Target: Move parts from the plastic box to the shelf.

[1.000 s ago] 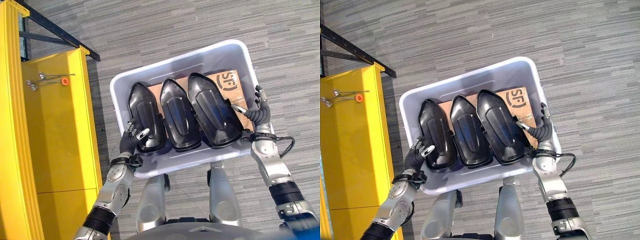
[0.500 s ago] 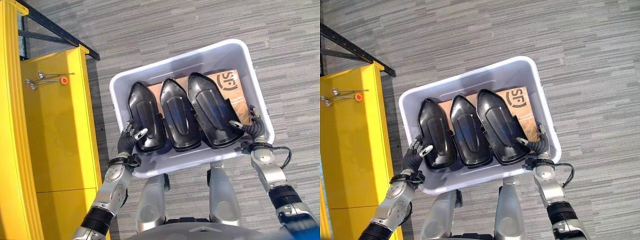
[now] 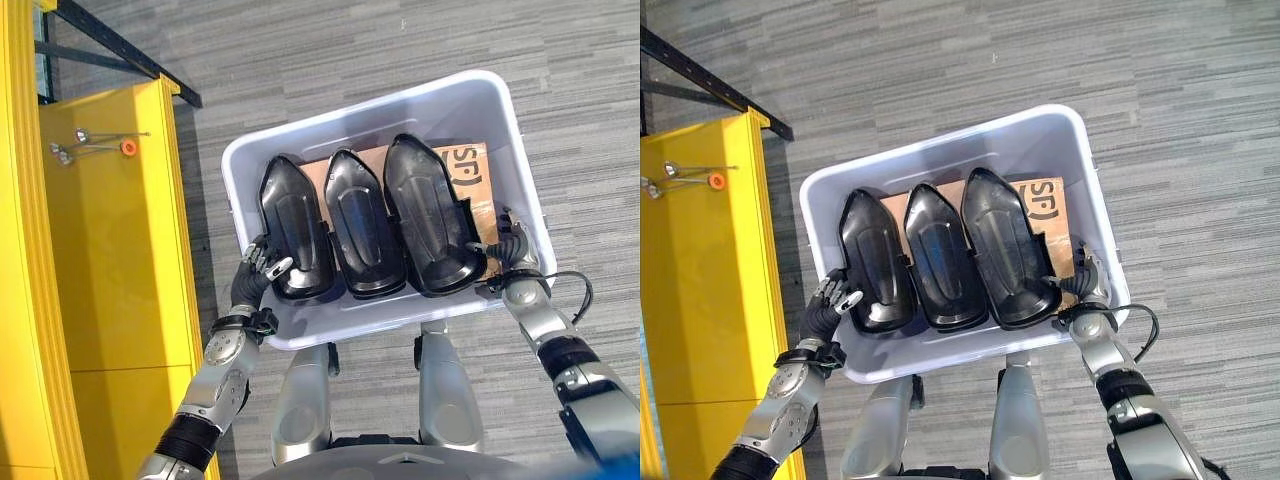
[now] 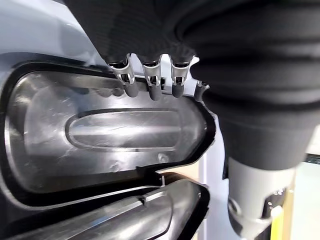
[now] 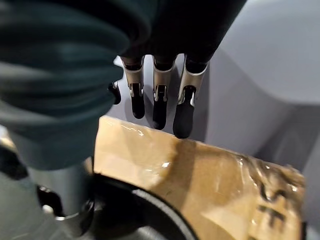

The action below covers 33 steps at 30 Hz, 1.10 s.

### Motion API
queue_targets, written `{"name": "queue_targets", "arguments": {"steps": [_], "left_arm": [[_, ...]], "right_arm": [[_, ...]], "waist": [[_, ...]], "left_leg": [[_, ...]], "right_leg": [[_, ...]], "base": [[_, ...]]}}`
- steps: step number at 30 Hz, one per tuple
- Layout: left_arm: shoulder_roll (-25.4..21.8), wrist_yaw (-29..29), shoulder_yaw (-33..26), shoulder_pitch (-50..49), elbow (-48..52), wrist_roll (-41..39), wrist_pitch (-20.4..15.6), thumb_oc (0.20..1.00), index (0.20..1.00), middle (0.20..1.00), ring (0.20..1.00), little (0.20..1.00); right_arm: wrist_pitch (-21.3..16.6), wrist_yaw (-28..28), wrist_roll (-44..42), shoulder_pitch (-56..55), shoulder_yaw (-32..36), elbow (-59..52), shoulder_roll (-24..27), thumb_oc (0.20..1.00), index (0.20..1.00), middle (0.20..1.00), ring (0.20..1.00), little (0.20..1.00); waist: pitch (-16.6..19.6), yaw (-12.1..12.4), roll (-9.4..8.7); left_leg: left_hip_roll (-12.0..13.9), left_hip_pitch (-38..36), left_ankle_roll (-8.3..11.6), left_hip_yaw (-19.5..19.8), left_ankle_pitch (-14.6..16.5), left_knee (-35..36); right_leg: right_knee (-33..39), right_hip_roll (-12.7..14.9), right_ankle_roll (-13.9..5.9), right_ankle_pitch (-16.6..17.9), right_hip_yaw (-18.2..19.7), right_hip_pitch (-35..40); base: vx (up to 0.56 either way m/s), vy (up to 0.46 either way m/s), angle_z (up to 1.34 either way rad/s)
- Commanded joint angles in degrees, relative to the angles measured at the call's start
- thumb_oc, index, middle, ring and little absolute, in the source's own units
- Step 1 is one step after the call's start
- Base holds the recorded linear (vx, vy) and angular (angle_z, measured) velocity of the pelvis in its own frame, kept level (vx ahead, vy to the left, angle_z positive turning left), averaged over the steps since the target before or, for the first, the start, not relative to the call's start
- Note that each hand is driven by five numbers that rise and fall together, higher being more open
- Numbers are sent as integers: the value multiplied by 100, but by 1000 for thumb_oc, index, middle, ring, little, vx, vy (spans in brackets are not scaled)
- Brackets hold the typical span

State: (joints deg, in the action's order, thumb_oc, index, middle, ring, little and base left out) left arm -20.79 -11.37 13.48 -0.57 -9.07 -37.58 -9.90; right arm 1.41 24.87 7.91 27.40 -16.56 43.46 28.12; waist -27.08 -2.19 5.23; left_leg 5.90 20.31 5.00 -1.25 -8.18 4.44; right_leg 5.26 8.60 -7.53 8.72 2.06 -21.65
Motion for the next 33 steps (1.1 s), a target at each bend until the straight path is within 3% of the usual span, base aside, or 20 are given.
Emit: {"name": "queue_targets", "arguments": {"steps": [1,9,10,12,17,29,33], "left_arm": [[-266,-33,0,14,398,51,-309,1000,1000,1000,1000,1000],[-249,-101,85,133,407,78,-335,1000,1000,1000,1000,1000],[-249,-101,84,133,407,78,-335,1000,1000,1000,1000,1000],[-206,-120,82,178,343,128,-321,1000,1000,1000,1000,1000],[-146,-209,84,296,298,167,-325,1000,1000,1000,1000,1000],[-165,-261,85,308,327,128,-318,1000,1000,1000,1000,1000],[-170,-325,-50,245,294,171,-299,1000,1000,1000,1000,1000]], "right_arm": [[327,-8,532,268,-334,358,-101,1000,1000,1000,1000,1000],[784,-78,1795,829,-1094,1173,-158,1000,1000,1000,1000,1000],[783,-78,1795,831,-1095,1175,-159,875,875,875,875,875],[980,-249,2574,872,-1469,1381,-258,200,200,200,200,200],[1174,-239,2981,837,-1614,1482,-459,200,200,200,200,200],[1200,29,2839,728,-1462,1124,-389,200,200,200,200,200],[1070,350,2597,300,-932,-202,-39,200,200,200,200,200]], "waist": [[-126,231,-208],[-270,318,-227],[-270,316,-227],[-271,343,-251],[-271,383,-302],[-188,365,-425],[-39,281,-509]], "left_leg": [[136,87,46,187,616,-941],[34,354,-16,290,737,-1248],[34,355,-16,291,737,-1249],[13,366,-20,311,752,-1267],[1,309,-24,348,750,-1242],[41,24,2,320,718,-1065],[107,-220,27,262,688,-904]], "right_leg": [[-864,584,-186,-177,-215,-360],[-981,636,-179,-186,-237,-424],[-981,637,-179,-186,-238,-423],[-968,650,-183,-190,-256,-391],[-907,667,-187,-179,-293,-276],[-699,695,-205,-93,-318,-22],[-594,664,-212,-91,-298,137]], "base": [[-20,-1,13],[-5,16,7],[3,19,11],[7,21,8],[1,23,4],[-1,1,0],[14,0,-3]]}}
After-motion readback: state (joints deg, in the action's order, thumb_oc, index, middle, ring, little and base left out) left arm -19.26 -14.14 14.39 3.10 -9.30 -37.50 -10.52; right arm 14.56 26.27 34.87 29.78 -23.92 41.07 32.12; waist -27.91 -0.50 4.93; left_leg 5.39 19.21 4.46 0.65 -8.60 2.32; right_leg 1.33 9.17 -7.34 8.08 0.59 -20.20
